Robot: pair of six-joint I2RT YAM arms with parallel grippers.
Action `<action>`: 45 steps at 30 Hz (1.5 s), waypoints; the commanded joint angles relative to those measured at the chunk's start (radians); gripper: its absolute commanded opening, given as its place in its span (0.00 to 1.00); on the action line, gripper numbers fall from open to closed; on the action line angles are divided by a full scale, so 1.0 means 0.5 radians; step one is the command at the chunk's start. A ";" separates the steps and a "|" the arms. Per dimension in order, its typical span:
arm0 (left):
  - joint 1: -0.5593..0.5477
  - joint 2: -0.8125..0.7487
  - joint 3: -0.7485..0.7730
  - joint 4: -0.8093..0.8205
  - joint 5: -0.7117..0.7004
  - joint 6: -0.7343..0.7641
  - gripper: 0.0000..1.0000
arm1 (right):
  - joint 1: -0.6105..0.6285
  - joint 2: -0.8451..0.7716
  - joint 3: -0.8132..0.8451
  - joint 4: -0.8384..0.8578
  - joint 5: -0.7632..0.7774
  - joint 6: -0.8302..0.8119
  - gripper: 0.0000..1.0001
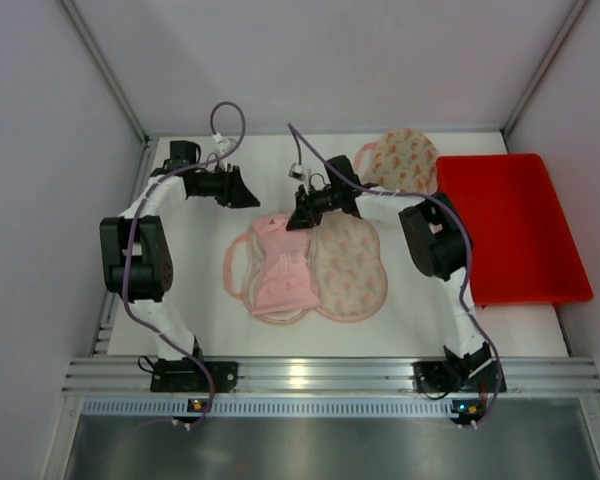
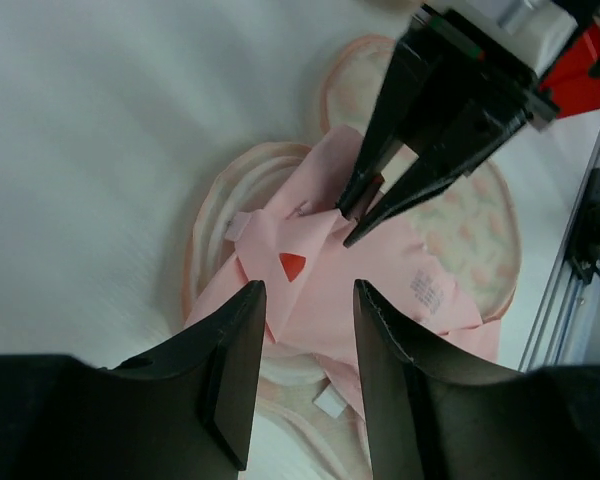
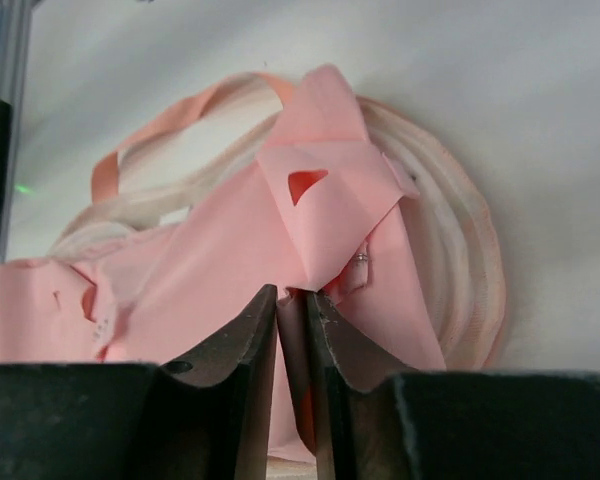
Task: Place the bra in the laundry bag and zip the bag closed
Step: Adjust the bra in the laundry bag.
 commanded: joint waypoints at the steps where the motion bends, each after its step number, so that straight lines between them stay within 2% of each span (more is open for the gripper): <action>1: 0.001 0.163 0.139 0.023 -0.006 -0.429 0.46 | 0.061 -0.145 -0.060 -0.053 0.139 -0.438 0.21; 4: -0.002 0.292 0.249 0.020 -0.031 -0.540 0.46 | 0.089 -0.184 -0.106 -0.026 0.154 -0.533 0.21; 10: -0.044 0.415 0.378 0.023 -0.040 -0.743 0.46 | 0.157 -0.255 -0.125 -0.271 0.246 -0.892 0.27; 19: -0.170 0.375 0.234 0.023 -0.111 -0.823 0.41 | 0.196 -0.316 -0.109 -0.329 0.396 -1.106 0.39; 25: -0.244 0.356 0.115 0.023 -0.117 -0.850 0.34 | 0.224 -0.362 -0.137 -0.394 0.458 -1.214 0.45; 30: -0.321 0.387 -0.032 0.023 -0.221 -0.881 0.31 | 0.224 -0.390 -0.159 -0.418 0.470 -1.232 0.49; 33: -0.321 0.436 -0.042 -0.032 -0.301 -0.835 0.26 | 0.224 -0.411 -0.140 -0.467 0.510 -1.248 0.55; 36: -0.321 0.439 -0.066 -0.054 -0.377 -0.804 0.25 | 0.206 -0.424 -0.119 -0.510 0.575 -1.239 0.66; 41: -0.321 0.433 0.001 -0.057 -0.329 -0.810 0.32 | 0.123 -0.439 0.037 -0.645 0.578 -0.991 0.78; 45: -0.330 0.338 0.108 -0.054 -0.237 -0.762 0.41 | 0.040 -0.567 0.093 -0.746 0.514 -0.727 0.81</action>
